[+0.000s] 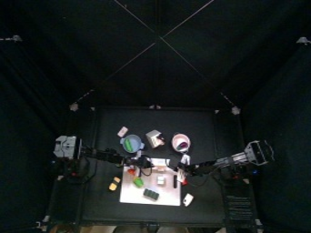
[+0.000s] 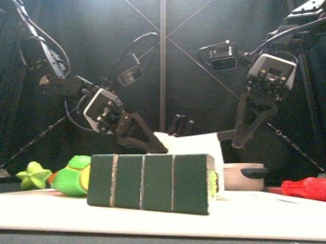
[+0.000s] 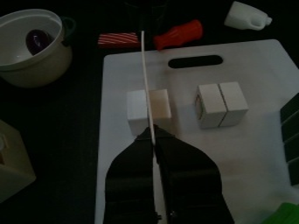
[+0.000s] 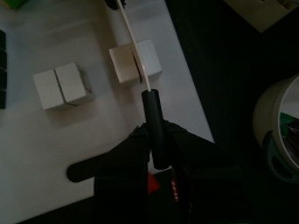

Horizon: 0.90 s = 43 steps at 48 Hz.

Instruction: Cut top half of sushi in half

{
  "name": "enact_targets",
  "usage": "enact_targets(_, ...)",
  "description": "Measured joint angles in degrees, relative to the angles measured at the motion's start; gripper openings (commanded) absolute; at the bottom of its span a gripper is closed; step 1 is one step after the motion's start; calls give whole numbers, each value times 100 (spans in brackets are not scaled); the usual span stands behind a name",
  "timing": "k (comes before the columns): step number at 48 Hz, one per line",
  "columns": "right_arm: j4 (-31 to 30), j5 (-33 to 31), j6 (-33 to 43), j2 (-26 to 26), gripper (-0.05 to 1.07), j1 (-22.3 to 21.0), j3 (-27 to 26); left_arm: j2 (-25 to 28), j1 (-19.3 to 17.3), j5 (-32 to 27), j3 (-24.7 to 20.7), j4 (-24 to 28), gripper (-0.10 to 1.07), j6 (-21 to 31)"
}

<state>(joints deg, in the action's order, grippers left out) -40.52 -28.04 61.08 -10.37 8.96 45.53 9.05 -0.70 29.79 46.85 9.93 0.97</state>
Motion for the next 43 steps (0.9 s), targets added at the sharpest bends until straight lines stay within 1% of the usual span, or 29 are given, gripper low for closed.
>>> enact_targets(7, 9, 18, 0, 0, 37, 0, 9, 0, -9, 0, -9, 0, 29, 0)
enact_targets(15, 35, 176, 9, 53, 37, -18, 62, 62, -18, 0, -9, 0, 29, -9)
enact_targets(26, 105, 563, 53, 325, 37, -79, 114, 255, -9, 26, -9, 0, 29, 0)
enact_targets(31, 105, 712, 62, 545, 37, -105, 105, 378, 0, 18, -18, 0, 29, 9)
enact_targets(36, 105, 747, 70, 686, 37, -114, 105, 466, 18, 26, -26, -18, 29, 9)
enact_targets(43, 105, 747, 70, 729, 37, -114, 97, 483, 26, 35, -35, -97, 29, 9)
